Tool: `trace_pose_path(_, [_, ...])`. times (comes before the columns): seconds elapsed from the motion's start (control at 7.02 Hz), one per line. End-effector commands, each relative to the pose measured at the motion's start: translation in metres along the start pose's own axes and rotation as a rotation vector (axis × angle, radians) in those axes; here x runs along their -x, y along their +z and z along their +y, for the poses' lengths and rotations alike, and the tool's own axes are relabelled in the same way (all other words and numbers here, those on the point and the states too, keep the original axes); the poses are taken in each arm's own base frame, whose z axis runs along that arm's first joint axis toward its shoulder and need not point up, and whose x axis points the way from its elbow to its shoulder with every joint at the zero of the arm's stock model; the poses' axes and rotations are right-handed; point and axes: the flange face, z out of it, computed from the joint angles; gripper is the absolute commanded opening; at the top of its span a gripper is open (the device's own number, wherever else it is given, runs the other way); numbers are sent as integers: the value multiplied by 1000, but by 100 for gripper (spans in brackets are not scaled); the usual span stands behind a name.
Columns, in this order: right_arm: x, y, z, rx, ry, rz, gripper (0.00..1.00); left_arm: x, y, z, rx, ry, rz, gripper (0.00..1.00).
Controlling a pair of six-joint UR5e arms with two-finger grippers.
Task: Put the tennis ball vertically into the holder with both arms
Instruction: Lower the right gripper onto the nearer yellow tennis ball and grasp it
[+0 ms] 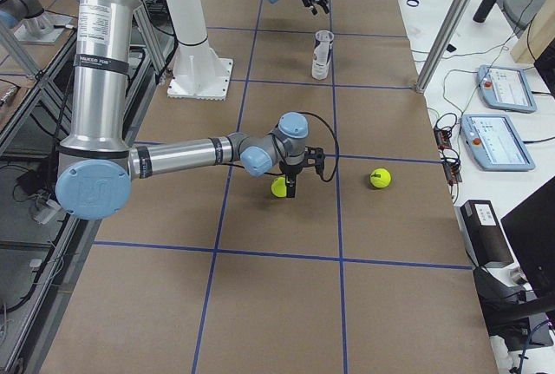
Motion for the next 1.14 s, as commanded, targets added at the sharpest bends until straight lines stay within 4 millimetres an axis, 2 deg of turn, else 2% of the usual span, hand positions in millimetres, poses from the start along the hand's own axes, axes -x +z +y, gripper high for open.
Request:
trace_pose_path(0.0, [9,6,0,8,-22,-2,100,5,-2,6,5,3,-4,99])
trace_pose_path(0.28, [17,15,6,31,-37,-1,100,8,0,8,7,3,-7,99])
trace_pose_path(0.71, [17,25,14,56,-45,6,99,9,2,9,8,2,-9,99])
trace_pose_path(0.85, [18,26,14,56,-43,6,78,8,2,8,8,3,-6,99])
trace_pose_path(1.0, [17,25,14,52,-50,5,27,9,3,8,8,2,-9,99])
